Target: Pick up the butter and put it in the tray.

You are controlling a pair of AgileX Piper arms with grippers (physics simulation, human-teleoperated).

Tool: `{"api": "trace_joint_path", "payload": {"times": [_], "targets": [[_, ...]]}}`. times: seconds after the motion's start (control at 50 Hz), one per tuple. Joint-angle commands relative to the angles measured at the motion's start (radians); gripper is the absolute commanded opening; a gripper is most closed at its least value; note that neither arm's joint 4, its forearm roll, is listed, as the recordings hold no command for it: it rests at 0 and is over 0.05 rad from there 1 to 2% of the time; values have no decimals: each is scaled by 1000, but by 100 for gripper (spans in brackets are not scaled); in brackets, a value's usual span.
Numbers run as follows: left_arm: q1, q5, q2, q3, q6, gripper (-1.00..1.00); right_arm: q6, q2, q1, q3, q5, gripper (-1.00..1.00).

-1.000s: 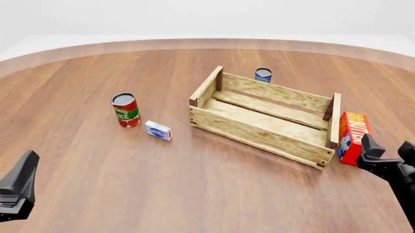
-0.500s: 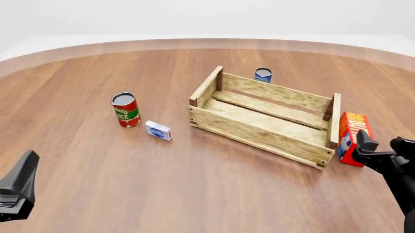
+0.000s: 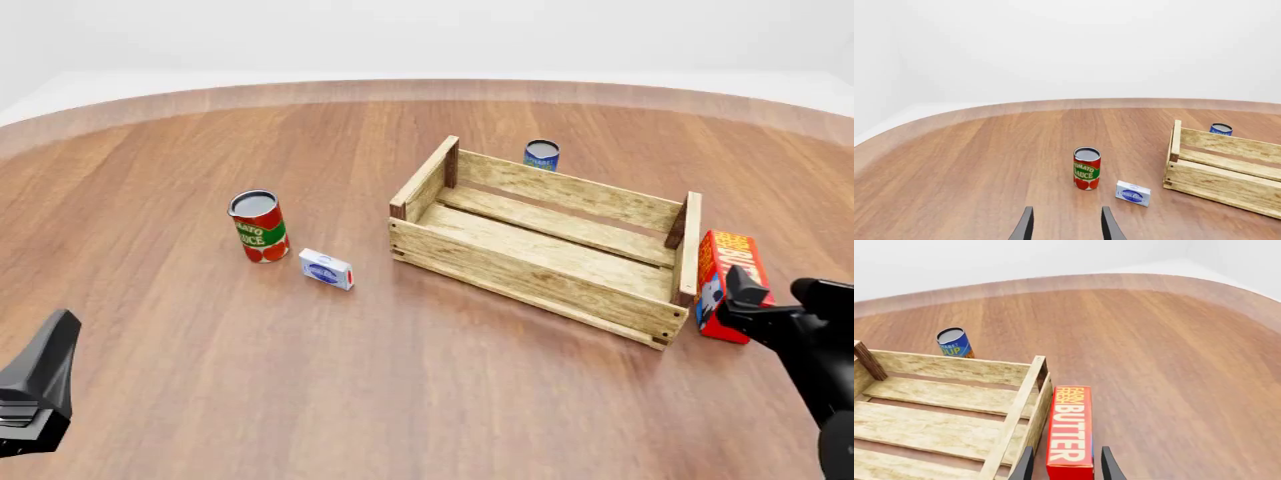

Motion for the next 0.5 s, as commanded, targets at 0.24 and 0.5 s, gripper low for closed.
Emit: {"api": "trace_joint_path", "payload": {"times": [0.24, 0.5], "targets": [[0, 0, 0, 0, 0, 100, 20, 51, -1, -22, 0, 100], [0, 0, 0, 0, 0, 100, 37, 71, -9, -29, 0, 100]]}}
